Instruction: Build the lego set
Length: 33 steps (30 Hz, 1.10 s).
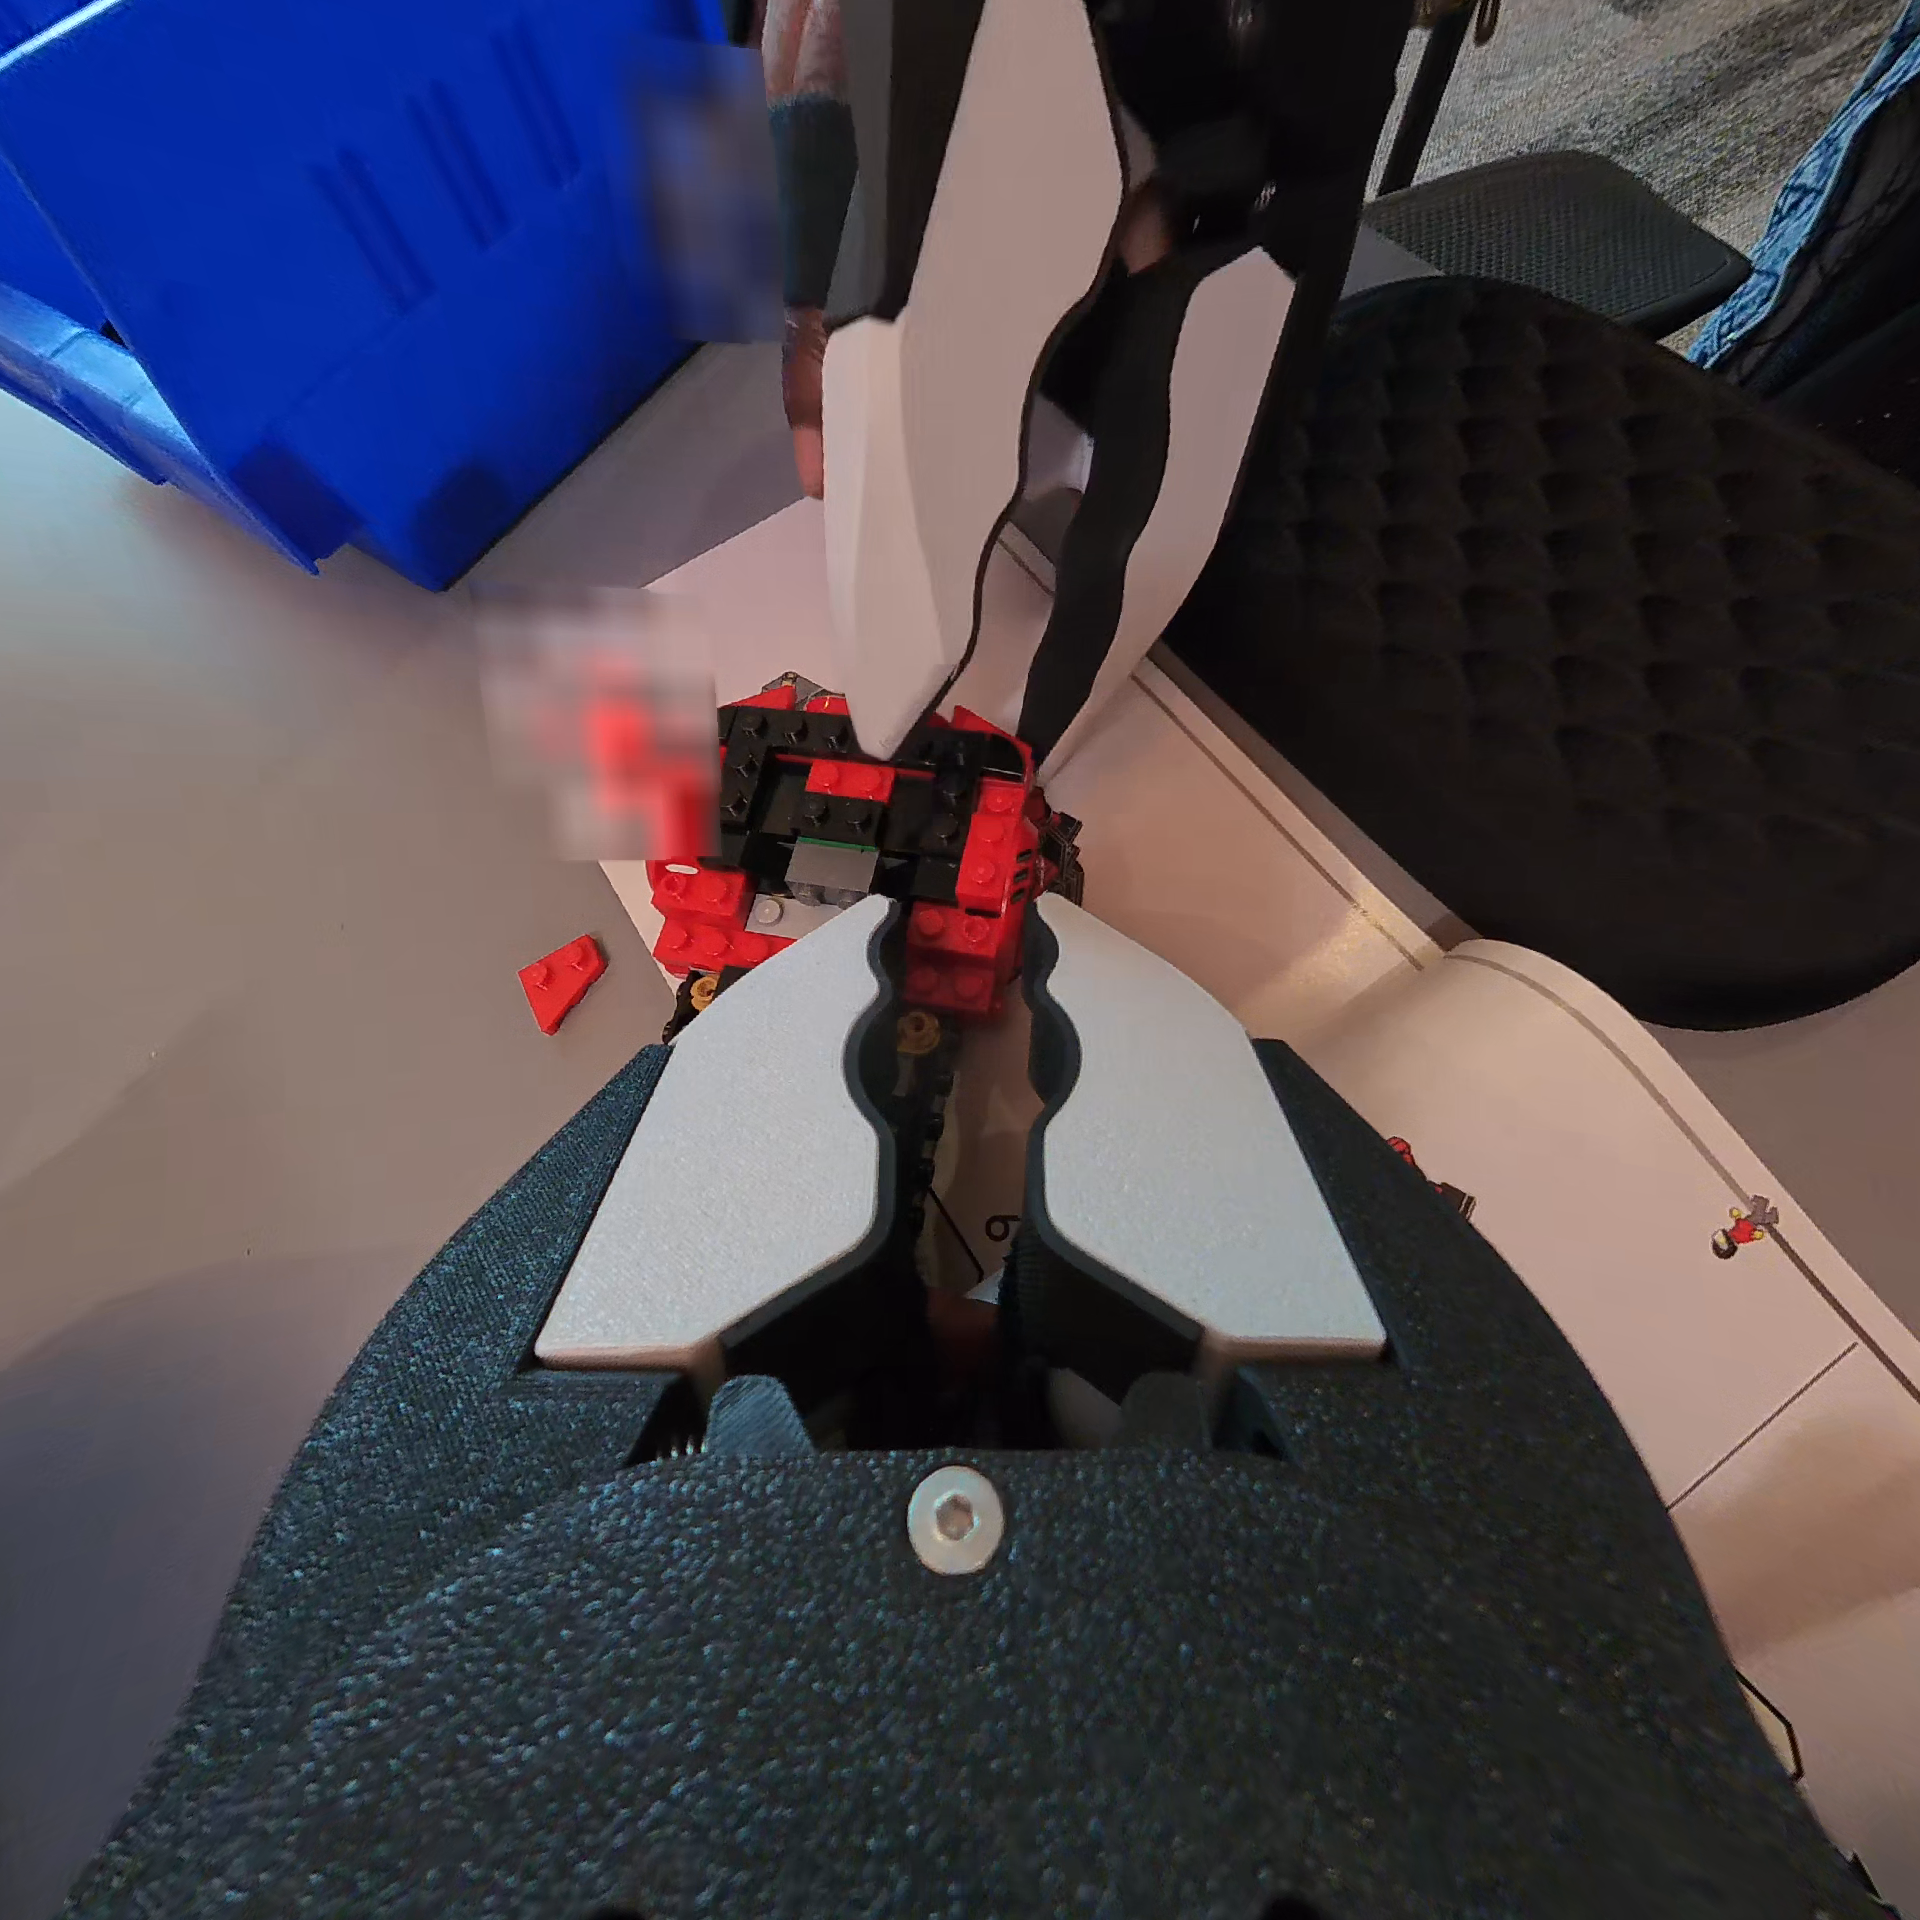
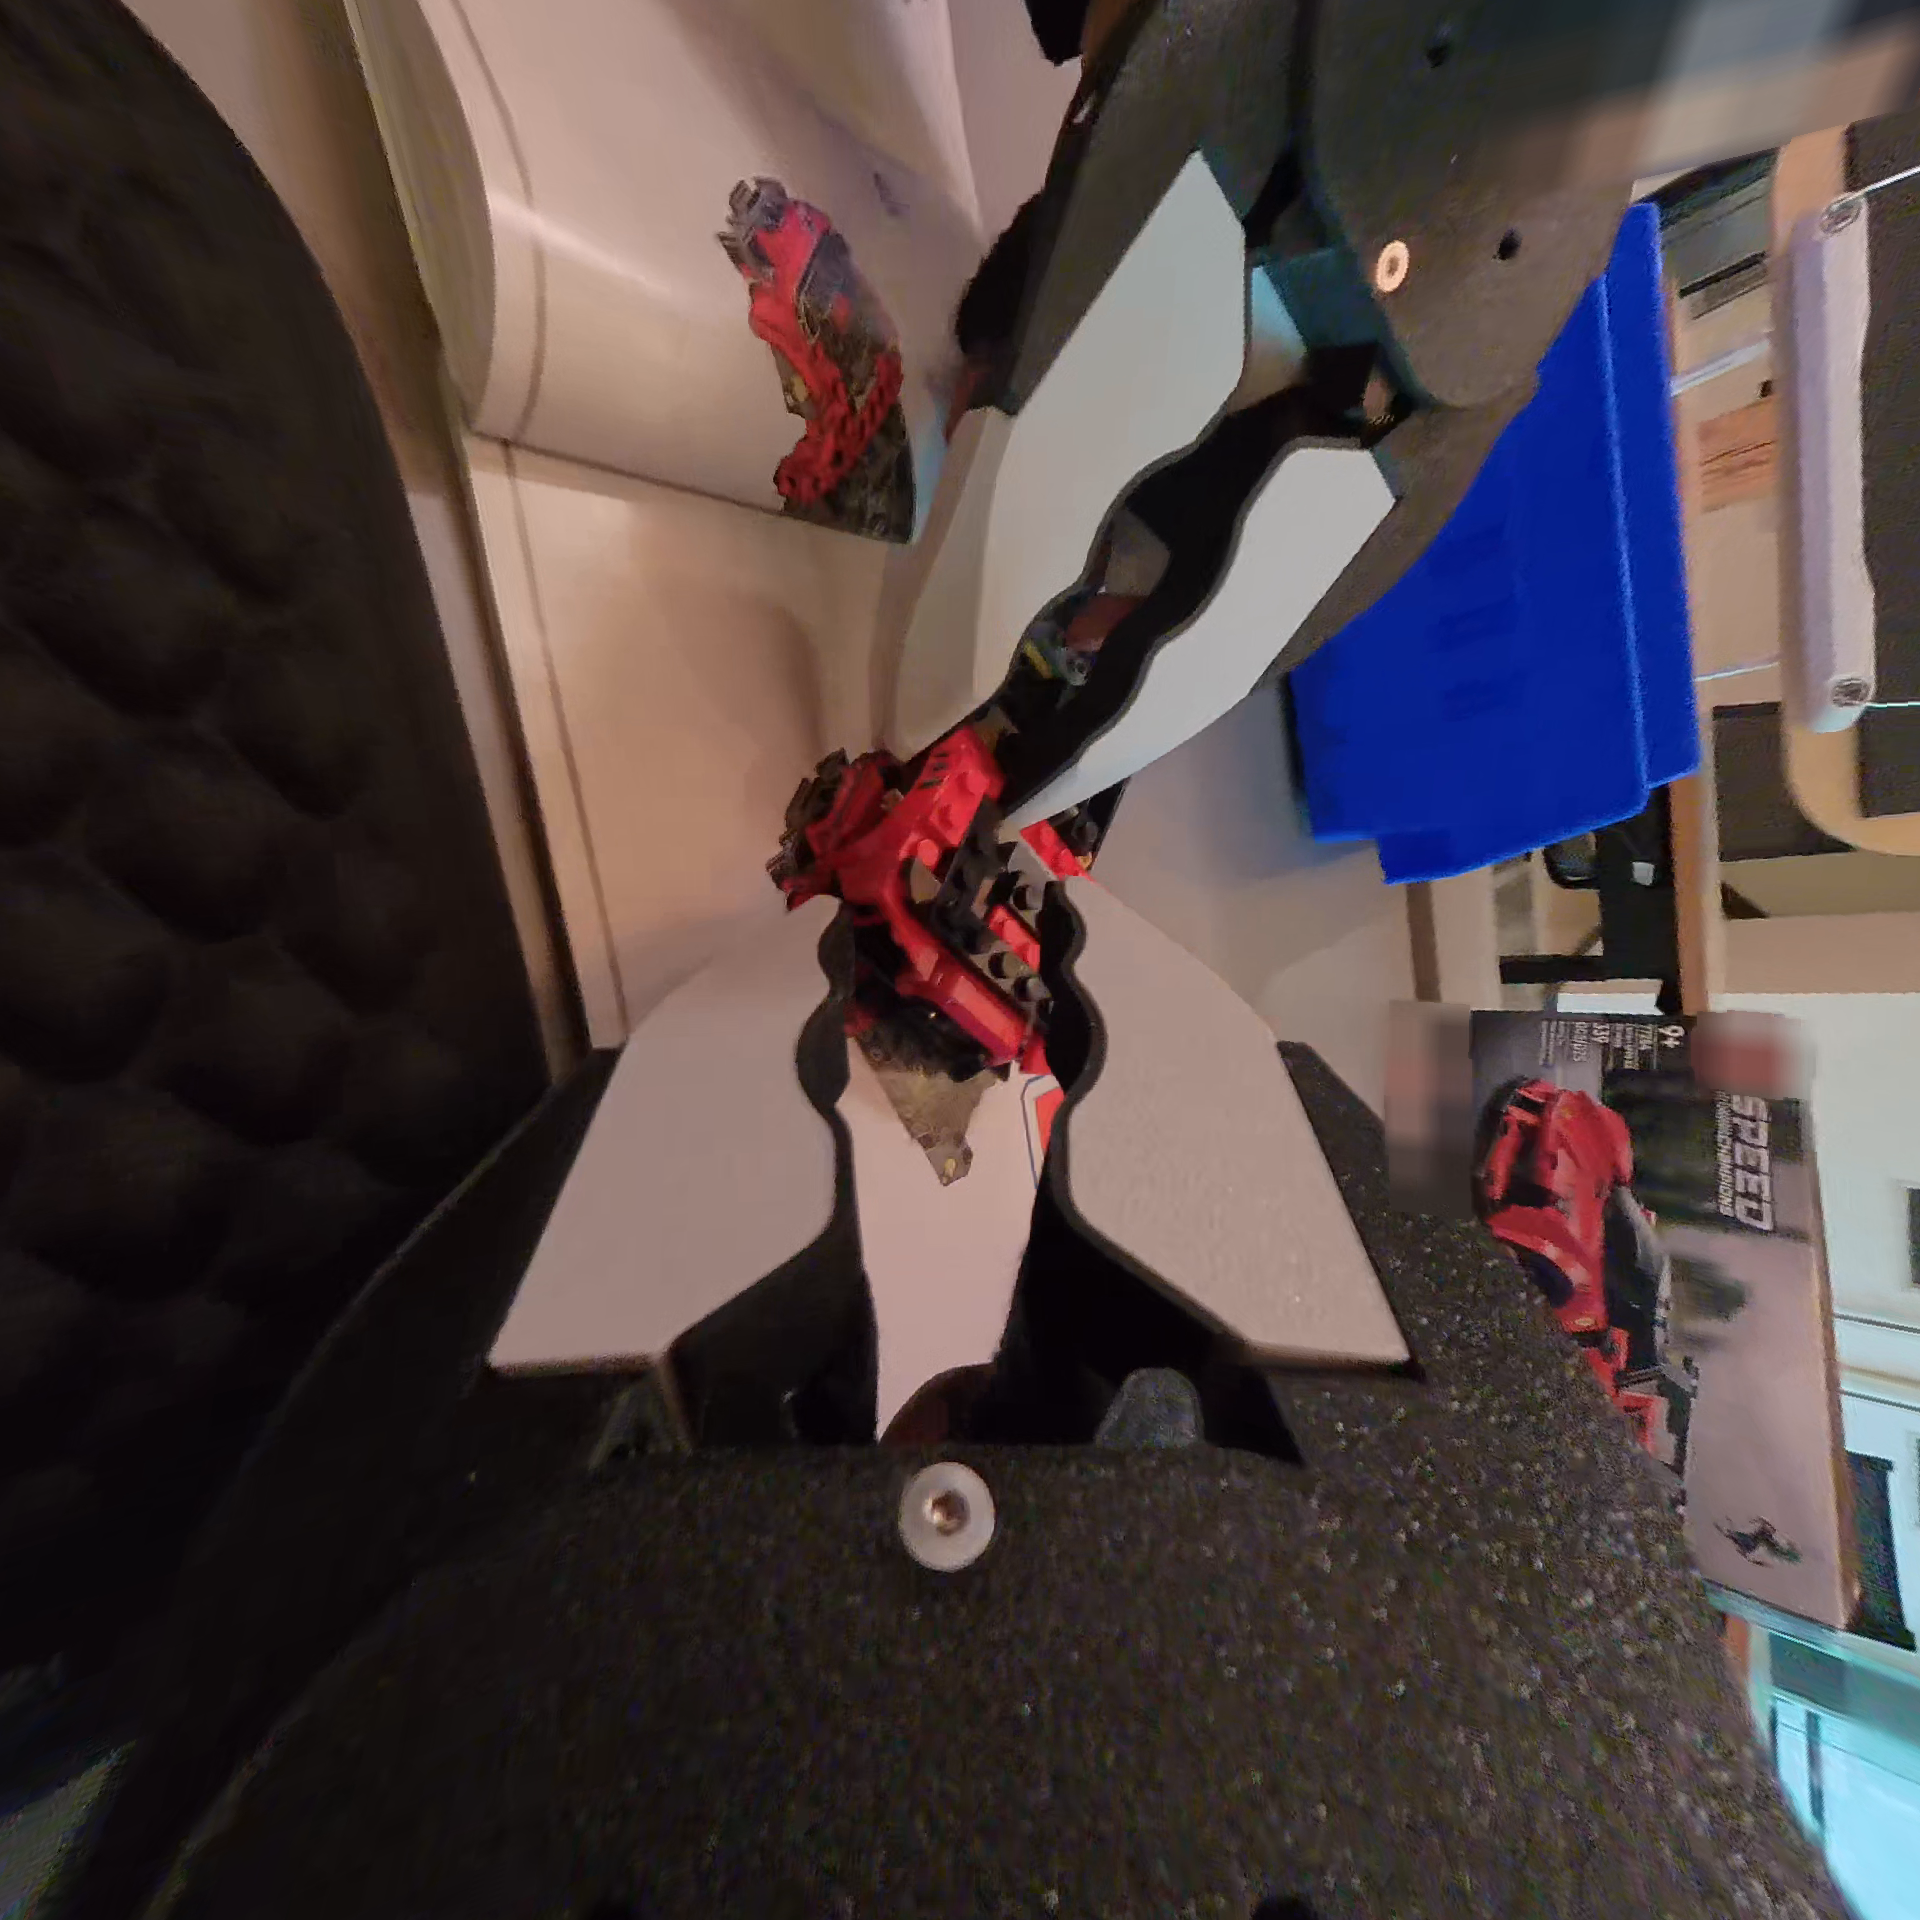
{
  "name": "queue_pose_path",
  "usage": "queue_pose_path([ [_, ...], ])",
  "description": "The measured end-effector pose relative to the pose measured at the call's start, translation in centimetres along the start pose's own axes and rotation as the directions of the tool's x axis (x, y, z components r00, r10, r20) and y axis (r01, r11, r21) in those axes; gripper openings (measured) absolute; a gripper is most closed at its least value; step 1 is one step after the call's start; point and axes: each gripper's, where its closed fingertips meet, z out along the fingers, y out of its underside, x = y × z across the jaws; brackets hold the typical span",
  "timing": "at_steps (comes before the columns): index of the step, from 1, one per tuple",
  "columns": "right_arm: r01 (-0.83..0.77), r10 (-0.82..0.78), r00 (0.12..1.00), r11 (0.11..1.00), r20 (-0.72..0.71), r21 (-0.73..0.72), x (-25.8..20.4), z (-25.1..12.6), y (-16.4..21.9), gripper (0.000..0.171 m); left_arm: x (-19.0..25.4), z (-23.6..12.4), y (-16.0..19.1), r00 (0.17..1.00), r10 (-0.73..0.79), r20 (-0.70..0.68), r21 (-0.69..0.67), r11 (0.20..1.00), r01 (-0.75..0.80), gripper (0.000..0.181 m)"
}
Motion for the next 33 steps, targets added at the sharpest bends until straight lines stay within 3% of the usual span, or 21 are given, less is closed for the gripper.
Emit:
queue_pose_path([
  [20, -0.058, 0.058, 0.998, 0.998, 0.02, 0.015, 0.2, 0.2, 0.1, 0.039, 0.0, 0.0, 0.0, 1.0, -0.022, 0.008, 0.001, 1.0, 0.022, 0.019],
  [33, -0.14, 0.139, 0.989, 0.99, 0.044, 0.035, 0.0, -1.2, 0.3, 0.02, 0.0, -0.1, 0.0, 1.0, -0.003, -0.001, 0.002, 1.0, 0.003, 0.02],
])
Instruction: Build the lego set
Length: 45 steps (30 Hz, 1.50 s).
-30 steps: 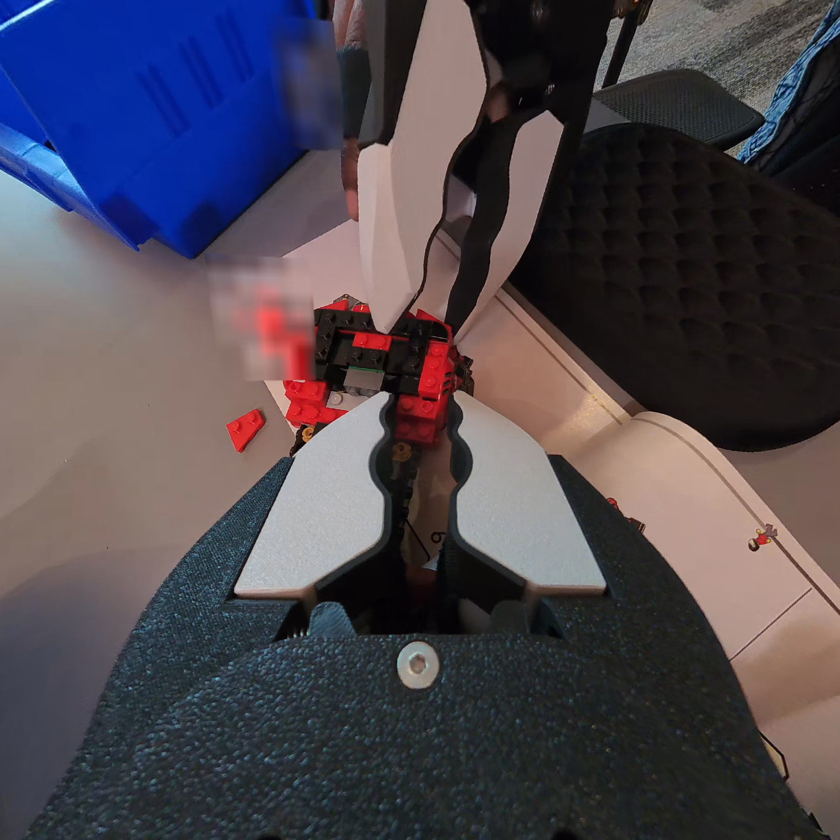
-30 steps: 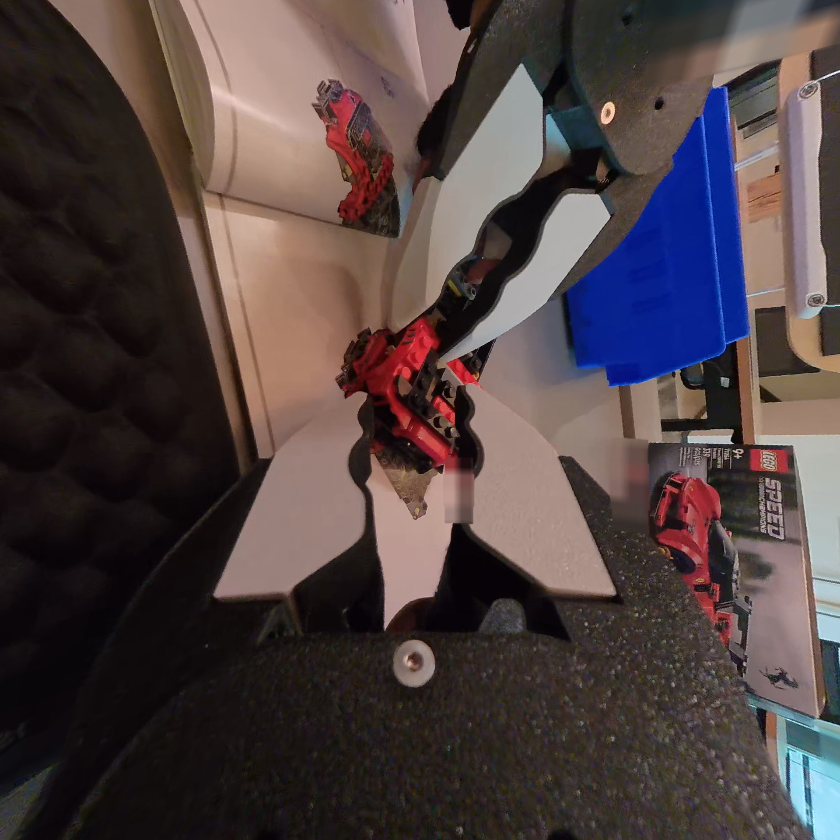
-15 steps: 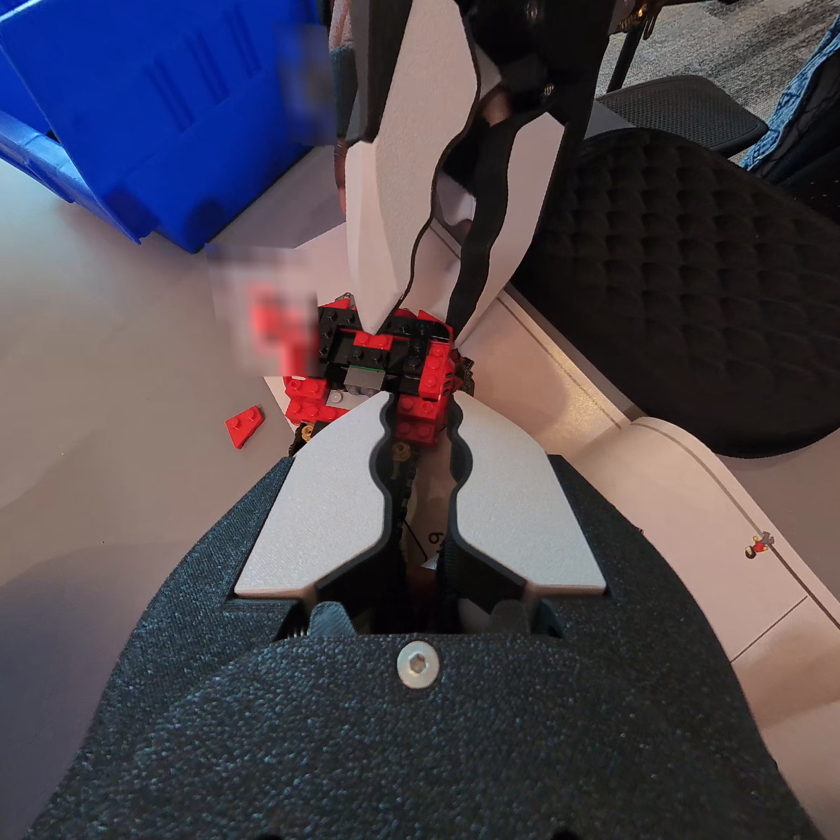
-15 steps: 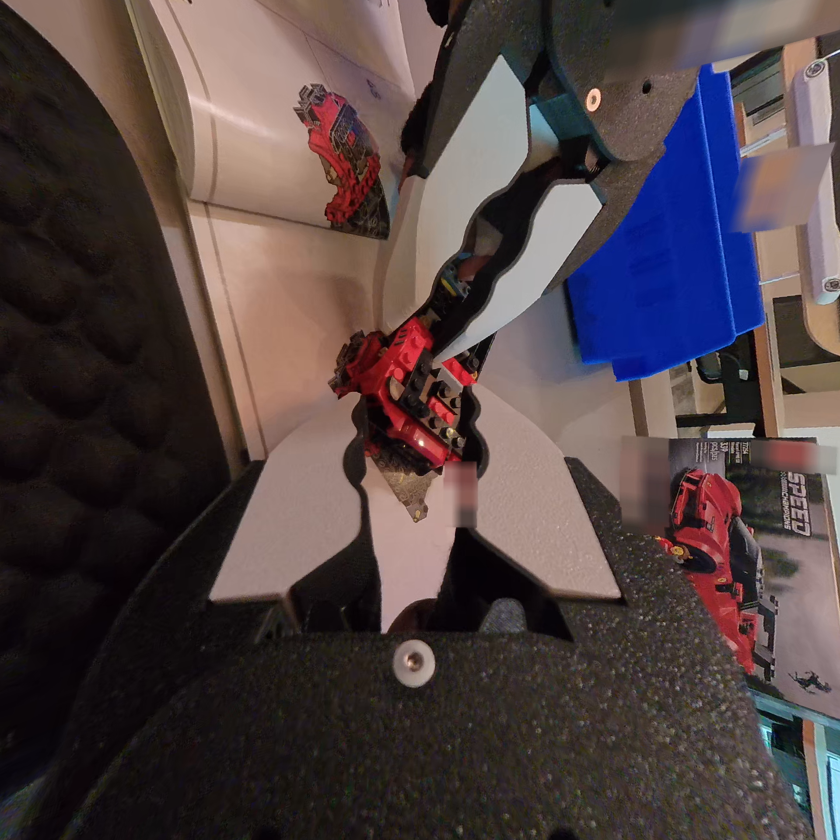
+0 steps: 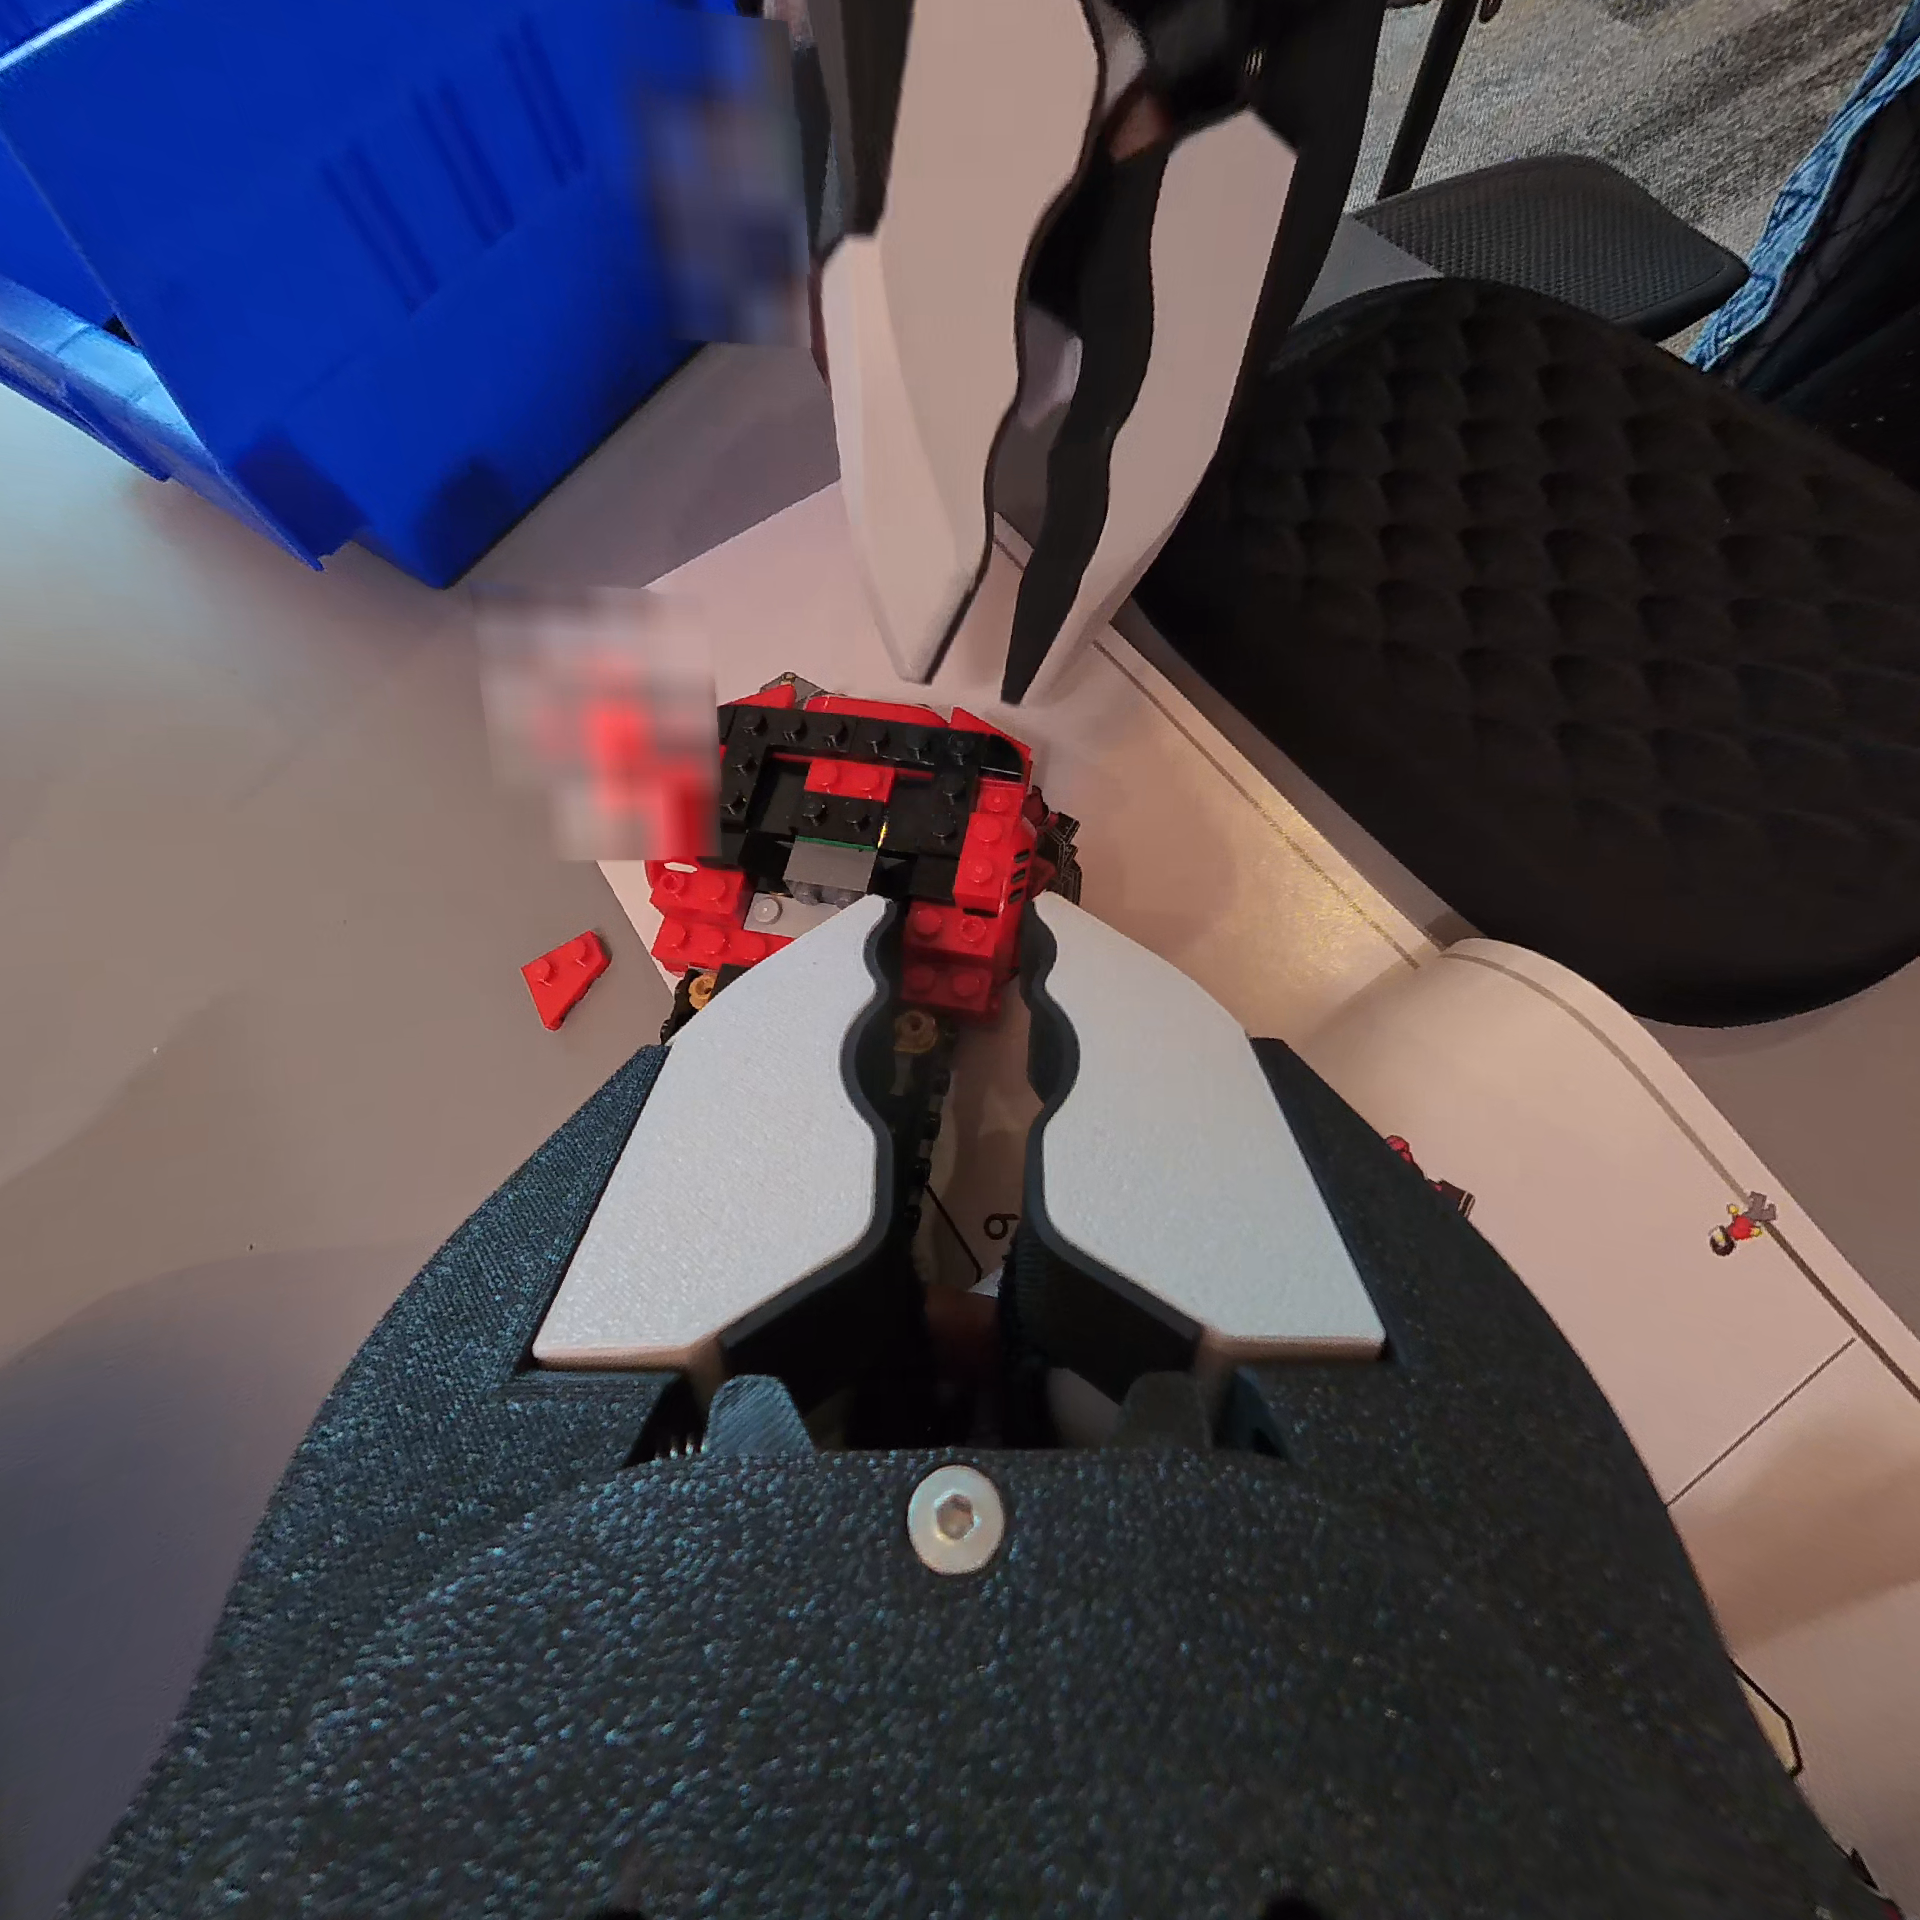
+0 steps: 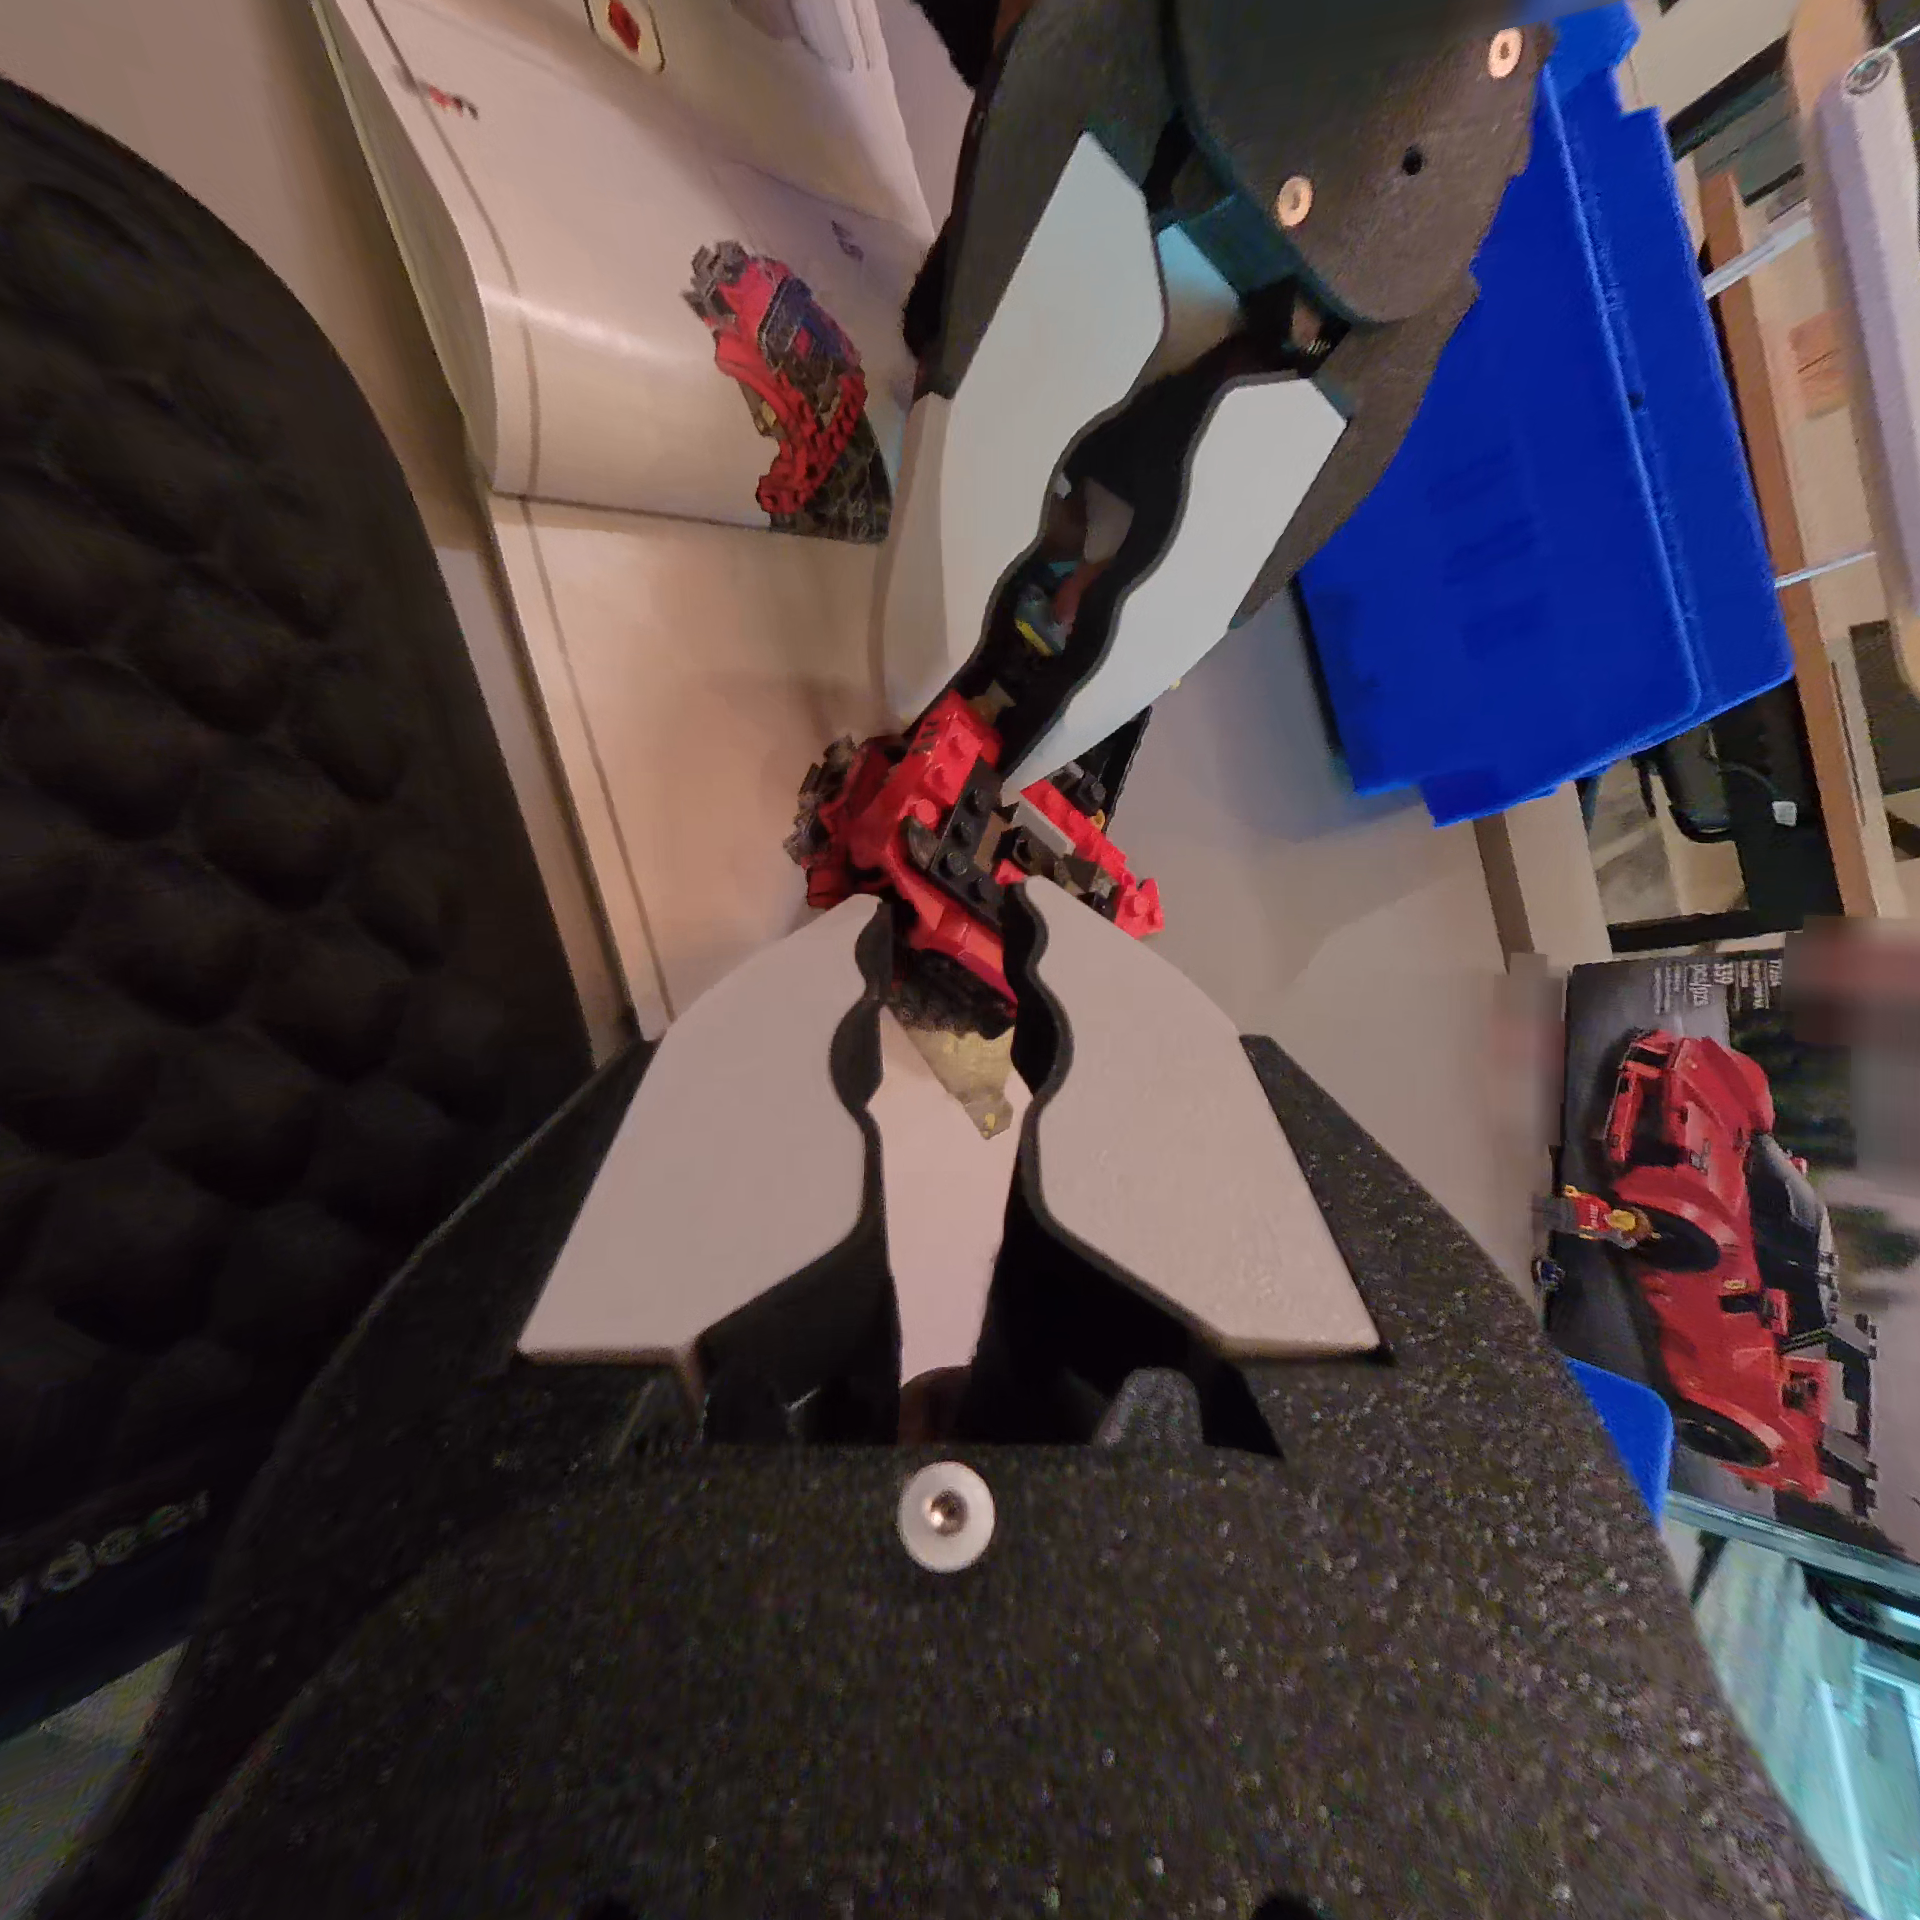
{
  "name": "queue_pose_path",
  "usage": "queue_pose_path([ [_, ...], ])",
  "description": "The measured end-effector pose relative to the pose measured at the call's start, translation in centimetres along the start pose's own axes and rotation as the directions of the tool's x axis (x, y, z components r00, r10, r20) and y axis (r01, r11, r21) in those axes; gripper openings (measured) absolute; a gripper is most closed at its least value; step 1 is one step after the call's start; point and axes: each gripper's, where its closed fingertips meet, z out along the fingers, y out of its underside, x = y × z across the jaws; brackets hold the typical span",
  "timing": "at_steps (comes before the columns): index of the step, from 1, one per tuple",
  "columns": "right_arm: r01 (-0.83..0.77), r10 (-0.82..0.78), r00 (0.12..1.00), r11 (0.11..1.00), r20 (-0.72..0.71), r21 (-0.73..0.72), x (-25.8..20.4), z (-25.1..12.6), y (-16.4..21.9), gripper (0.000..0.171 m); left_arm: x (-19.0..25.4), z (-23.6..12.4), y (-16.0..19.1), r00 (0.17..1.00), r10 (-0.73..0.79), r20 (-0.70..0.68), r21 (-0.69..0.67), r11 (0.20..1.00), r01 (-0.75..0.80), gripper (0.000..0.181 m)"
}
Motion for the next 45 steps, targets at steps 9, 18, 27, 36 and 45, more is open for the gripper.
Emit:
queue_pose_path([
  [9, -0.203, 0.204, 0.979, 0.979, 0.015, -0.028, 0.5, -0.4, 1.4, 0.004, 0.2, -0.2, -0.3, 1.0, 0.009, -0.005, 0.014, 1.0, -0.009, 0.027],
  [18, -0.611, 0.608, 0.776, 0.791, 0.164, -0.042, 0.1, 0.5, 2.1, 0.069, 0.0, -0.9, -0.8, 1.0, 0.02, 0.019, -0.005, 1.0, -0.02, 0.042],
  [27, -0.584, 0.588, 0.801, 0.809, 0.112, -0.063, 0.1, 1.7, 2.3, 0.057, -0.3, 0.2, 0.3, 0.998, 0.039, 0.048, -0.086, 0.996, -0.035, 0.051],
  [36, -0.522, 0.526, 0.841, 0.85, 0.123, -0.069, -0.7, 0.7, 1.8, 0.042, -0.6, -0.6, 0.8, 0.996, 0.065, 0.061, -0.106, 0.993, -0.058, 0.052],
  [45, -0.583, 0.58, 0.795, 0.812, 0.177, -0.037, 0.0, 1.7, 2.2, 0.058, -0.4, -1.1, 0.9, 0.997, 0.059, 0.043, -0.112, 0.992, -0.054, 0.049],
])
